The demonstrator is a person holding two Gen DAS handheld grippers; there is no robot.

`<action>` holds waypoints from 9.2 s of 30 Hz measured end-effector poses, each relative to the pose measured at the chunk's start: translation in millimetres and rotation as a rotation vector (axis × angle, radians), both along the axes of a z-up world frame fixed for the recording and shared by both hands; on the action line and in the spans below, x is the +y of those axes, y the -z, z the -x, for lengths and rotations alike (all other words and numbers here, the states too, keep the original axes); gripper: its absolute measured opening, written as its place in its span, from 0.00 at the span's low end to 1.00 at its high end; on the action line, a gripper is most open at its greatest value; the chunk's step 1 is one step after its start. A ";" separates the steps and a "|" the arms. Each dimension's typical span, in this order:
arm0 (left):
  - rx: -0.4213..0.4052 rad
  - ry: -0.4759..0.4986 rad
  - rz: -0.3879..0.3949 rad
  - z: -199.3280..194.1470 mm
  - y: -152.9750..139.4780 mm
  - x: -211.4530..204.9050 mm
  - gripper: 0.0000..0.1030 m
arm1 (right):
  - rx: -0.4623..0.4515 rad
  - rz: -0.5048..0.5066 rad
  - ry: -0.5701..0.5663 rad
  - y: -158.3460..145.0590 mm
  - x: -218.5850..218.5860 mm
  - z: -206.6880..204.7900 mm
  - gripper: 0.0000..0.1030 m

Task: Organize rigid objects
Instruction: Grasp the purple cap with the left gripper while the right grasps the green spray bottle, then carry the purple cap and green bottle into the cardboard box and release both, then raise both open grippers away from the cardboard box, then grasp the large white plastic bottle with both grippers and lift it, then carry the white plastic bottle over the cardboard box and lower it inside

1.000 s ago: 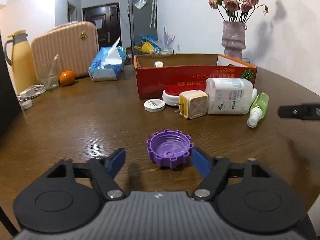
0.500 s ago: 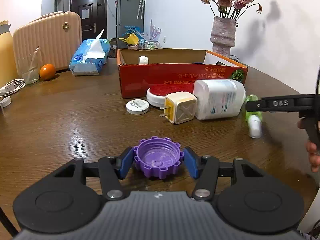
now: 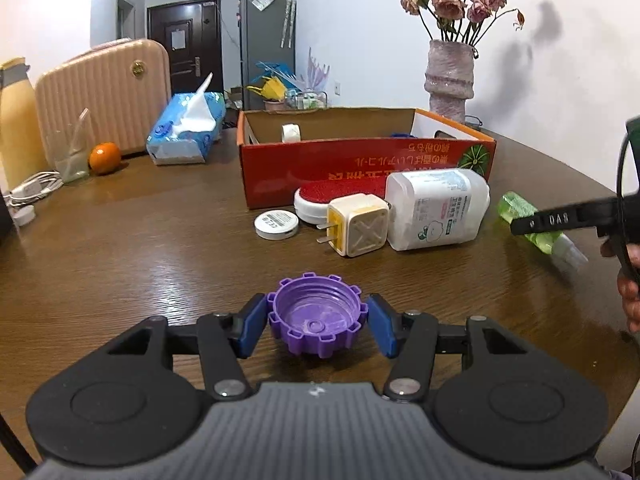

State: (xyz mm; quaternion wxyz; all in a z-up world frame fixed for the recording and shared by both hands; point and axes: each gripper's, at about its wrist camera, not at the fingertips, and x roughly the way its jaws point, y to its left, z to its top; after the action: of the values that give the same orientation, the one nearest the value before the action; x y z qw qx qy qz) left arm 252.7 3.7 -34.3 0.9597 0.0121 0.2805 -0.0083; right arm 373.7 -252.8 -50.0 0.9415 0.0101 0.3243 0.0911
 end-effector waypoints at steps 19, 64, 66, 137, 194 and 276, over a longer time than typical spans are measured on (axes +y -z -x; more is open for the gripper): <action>-0.120 -0.002 -0.026 74.3 -43.7 -45.5 0.54 | -0.167 -0.174 -0.047 -34.9 -32.0 131.3 0.30; 0.144 0.041 -0.019 -350.1 -44.8 40.4 0.73 | 0.186 0.185 -0.253 -32.9 109.0 -301.3 0.35; 0.141 0.031 -0.008 -351.2 -47.0 43.1 0.73 | 0.166 0.195 -0.248 -36.5 108.9 -298.4 0.35; -0.171 -0.095 0.084 15.1 -50.9 37.3 1.00 | -0.277 -0.011 -0.104 -79.3 48.8 51.9 0.94; 0.032 0.083 0.521 -55.3 -14.0 -8.3 0.35 | 0.017 -0.447 -0.187 -22.7 22.7 37.4 0.27; -0.136 0.185 0.697 -55.4 -76.9 22.4 0.39 | -0.052 -0.606 -0.206 -84.9 19.3 33.3 0.32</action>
State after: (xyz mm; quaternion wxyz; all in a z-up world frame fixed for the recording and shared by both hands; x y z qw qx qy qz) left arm 308.2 26.1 42.6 0.9179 -0.2898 0.1943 -0.1892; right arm 340.4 -233.5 35.0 0.8894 0.2550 0.2573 0.2788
